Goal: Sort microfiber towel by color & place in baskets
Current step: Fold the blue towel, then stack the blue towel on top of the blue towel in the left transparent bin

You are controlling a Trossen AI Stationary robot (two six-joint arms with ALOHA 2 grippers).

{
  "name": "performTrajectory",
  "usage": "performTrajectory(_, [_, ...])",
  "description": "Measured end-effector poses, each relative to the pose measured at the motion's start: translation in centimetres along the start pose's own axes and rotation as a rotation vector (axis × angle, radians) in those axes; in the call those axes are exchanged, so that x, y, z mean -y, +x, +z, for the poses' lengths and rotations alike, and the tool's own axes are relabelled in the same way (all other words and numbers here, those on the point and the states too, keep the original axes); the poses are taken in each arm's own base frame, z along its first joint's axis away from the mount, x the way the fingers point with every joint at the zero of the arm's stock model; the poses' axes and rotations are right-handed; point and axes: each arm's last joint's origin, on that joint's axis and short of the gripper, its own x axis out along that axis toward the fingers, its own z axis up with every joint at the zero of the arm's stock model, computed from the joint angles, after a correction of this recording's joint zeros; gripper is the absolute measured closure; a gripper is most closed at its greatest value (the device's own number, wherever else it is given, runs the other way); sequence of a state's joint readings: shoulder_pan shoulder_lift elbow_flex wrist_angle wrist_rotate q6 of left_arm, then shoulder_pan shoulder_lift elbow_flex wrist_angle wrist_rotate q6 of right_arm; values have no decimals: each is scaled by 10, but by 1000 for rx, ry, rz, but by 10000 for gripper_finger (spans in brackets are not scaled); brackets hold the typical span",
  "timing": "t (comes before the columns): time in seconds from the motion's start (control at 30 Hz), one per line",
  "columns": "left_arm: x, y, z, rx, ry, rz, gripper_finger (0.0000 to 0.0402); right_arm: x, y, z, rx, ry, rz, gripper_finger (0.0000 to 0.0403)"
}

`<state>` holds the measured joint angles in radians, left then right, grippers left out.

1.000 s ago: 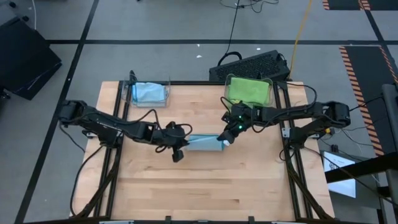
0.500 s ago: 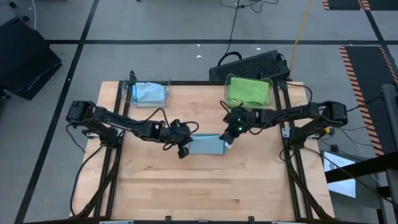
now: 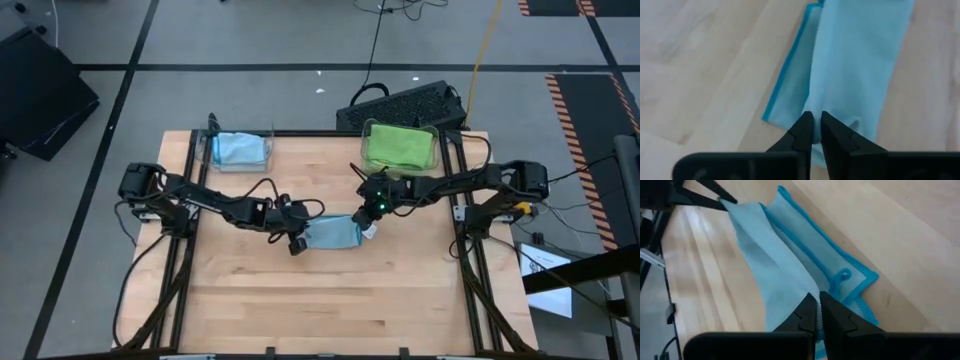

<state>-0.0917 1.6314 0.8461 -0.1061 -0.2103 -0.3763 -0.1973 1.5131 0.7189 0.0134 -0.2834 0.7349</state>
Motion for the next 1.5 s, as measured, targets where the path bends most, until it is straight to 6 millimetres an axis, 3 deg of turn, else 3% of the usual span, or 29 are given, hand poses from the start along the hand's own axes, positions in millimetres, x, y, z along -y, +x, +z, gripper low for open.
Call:
performTrajectory(0.3, [-16, 3, 6, 32, -64, 93, 360, 3, -1, 3, 35, 10, -31, 356])
performTrajectory(0.67, [-20, 2, 8, 65, -81, 155, 250, 5, -2, 6, 51, 50, -32, 254])
performTrajectory(0.77, [-23, -11, 19, 90, -87, 154, 233, 2, -7, 7, 49, 92, -5, 248])
performTrajectory(0.87, [-27, -37, 34, 124, -109, 139, 231, -5, -22, 8, 77, 101, 27, 249])
performTrajectory(0.97, [-26, -67, 49, 190, -155, 70, 242, -12, -42, 5, 102, 128, 40, 251])
performTrajectory(1.07, [-23, -77, 52, 236, -205, 23, 264, -24, -55, 0, 156, 139, 53, 251])
performTrajectory(1.13, [-22, -70, 45, 200, -197, 28, 280, -36, -53, -3, 204, 112, 86, 253])
performTrajectory(1.23, [-19, -45, 37, 175, -188, 7, 307, -44, -34, -4, 240, 82, 101, 263])
performTrajectory(1.5, [-11, 20, 24, 124, -92, -89, 364, -26, 22, -10, 117, 81, 72, 322])
